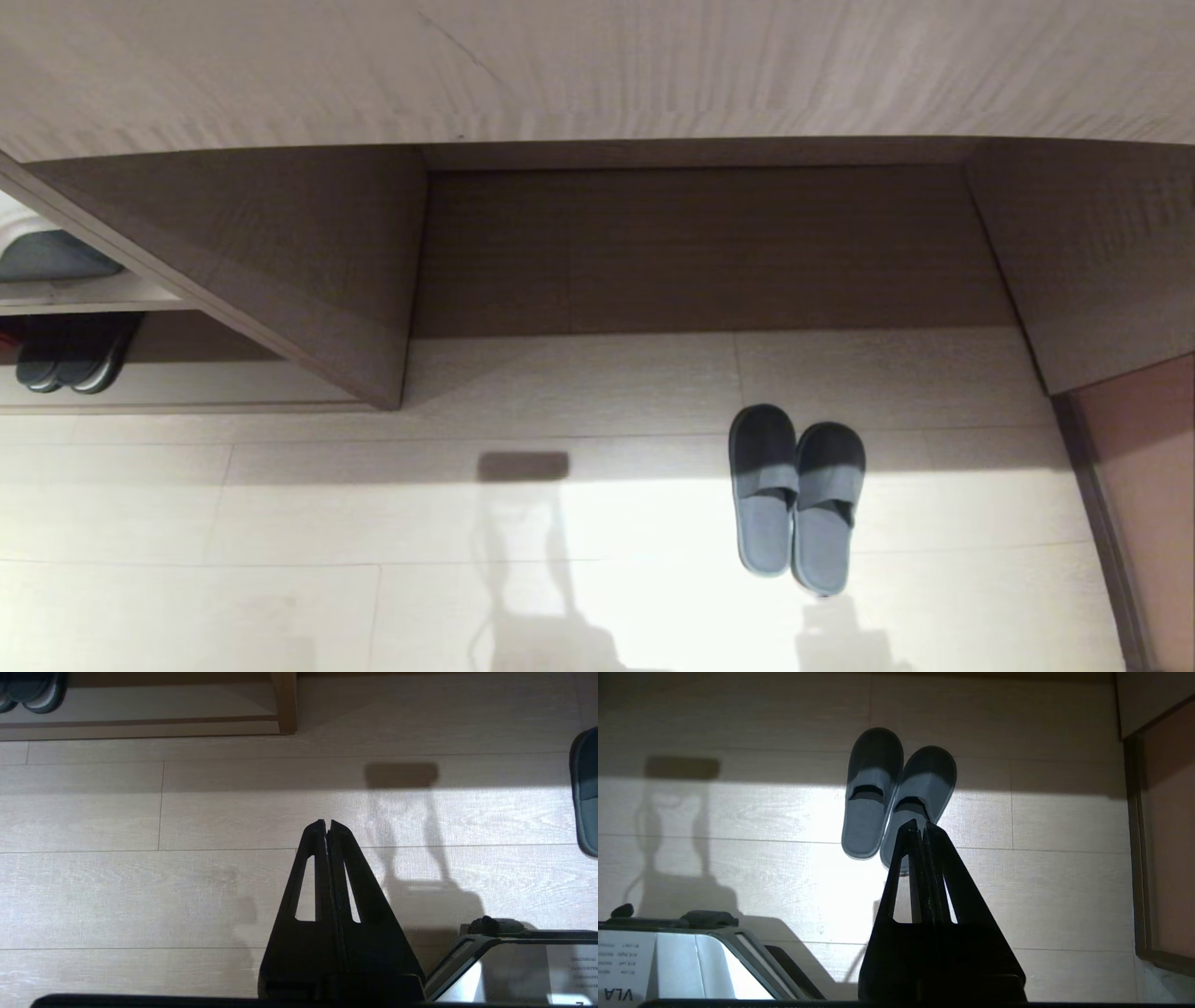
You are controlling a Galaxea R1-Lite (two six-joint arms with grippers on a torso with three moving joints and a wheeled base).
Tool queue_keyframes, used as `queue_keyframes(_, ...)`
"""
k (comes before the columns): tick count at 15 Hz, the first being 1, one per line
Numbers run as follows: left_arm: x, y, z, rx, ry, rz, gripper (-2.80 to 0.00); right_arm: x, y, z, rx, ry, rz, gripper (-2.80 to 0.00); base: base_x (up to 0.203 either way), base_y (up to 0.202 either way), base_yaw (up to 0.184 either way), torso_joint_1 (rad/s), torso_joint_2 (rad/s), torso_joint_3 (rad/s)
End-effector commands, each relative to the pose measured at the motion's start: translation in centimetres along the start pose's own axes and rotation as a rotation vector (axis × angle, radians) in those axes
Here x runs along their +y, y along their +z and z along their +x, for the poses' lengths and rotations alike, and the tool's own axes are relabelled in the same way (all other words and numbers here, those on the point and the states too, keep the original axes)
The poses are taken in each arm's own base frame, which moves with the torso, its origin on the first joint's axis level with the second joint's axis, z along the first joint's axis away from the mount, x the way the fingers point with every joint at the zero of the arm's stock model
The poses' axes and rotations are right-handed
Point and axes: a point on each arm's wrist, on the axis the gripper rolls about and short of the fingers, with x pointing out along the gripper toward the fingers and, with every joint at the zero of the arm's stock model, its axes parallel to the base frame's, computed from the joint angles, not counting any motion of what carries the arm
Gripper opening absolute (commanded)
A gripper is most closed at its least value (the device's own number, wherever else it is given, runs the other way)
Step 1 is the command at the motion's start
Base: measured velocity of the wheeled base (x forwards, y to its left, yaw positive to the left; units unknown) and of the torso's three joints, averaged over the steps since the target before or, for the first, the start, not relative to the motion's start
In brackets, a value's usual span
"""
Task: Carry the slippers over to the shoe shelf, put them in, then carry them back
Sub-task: Pick up the slippers on the floor
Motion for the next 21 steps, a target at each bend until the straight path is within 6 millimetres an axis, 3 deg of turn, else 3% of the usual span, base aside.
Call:
queue_keyframes(1, 0.0, -0.02, 0.0, 0.002, 0.0, -0.001, -2.8, 0.0, -0.01, -0.01, -0.001, 0.0, 0.0, -2.8, 0.0, 0.0, 0.0, 0.002, 0.0, -0.207)
queue_keyframes(21, 0.0, 0.0, 0.0, 0.0, 0.0, -0.001, -2.8, 0.0, -0.01, -0.01, -0.001, 0.0, 0.003, -2.8, 0.0, 0.0, 0.0, 0.003, 0.0, -0.197)
